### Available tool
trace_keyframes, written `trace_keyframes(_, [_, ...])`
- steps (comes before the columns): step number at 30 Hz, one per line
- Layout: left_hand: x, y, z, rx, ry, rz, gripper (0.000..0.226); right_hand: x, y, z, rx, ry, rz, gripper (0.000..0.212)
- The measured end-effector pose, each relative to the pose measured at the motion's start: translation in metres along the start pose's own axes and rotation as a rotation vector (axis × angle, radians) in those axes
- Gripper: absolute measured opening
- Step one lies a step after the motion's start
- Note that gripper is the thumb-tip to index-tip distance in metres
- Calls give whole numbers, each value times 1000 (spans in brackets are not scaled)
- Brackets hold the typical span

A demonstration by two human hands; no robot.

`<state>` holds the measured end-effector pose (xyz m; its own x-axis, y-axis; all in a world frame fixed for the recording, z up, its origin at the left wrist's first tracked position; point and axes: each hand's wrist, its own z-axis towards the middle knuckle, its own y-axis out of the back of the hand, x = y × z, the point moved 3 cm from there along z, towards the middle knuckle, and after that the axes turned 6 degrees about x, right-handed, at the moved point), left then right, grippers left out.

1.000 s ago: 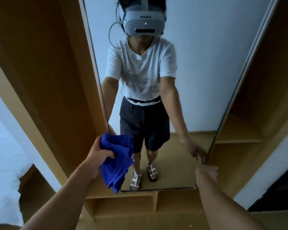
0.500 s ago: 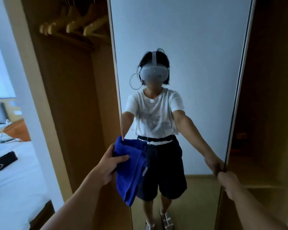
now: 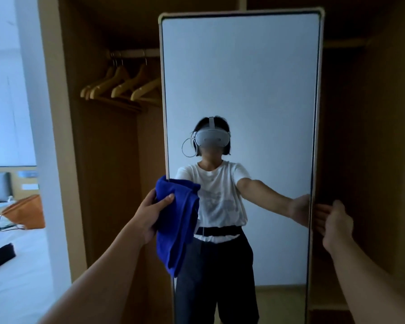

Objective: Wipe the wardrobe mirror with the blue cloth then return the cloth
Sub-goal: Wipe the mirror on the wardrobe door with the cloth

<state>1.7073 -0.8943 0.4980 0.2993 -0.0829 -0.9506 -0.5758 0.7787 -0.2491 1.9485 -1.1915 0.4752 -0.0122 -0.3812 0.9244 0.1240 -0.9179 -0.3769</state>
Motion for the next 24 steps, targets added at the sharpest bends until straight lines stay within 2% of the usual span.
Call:
trace_keyframes(2, [-13, -5, 3, -3, -23, 15, 32, 26, -10, 7, 45, 53, -17, 58])
trace_keyframes(5, [-27, -12, 9, -13, -68, 20, 30, 65, -26, 18, 95, 116, -74, 70])
trace_keyframes(9, [-45, -17, 19, -36, -95, 28, 41, 101, -49, 18, 161, 144, -105, 66])
trace_keyframes(12, [-65, -22, 26, -33, -127, 62, 39, 119, -64, 24, 154, 221, -83, 55])
trace_keyframes(16, [-94, -28, 39, -34, -199, 88, 34, 136, -78, 32, 141, 269, -50, 56])
trace_keyframes(20, [-122, -33, 50, -98, -206, 121, 46, 145, -87, 30, 134, 284, -55, 56])
trace_keyframes(24, [-157, -40, 65, -13, -233, 102, 78, 138, -89, 38, 143, 299, -58, 54])
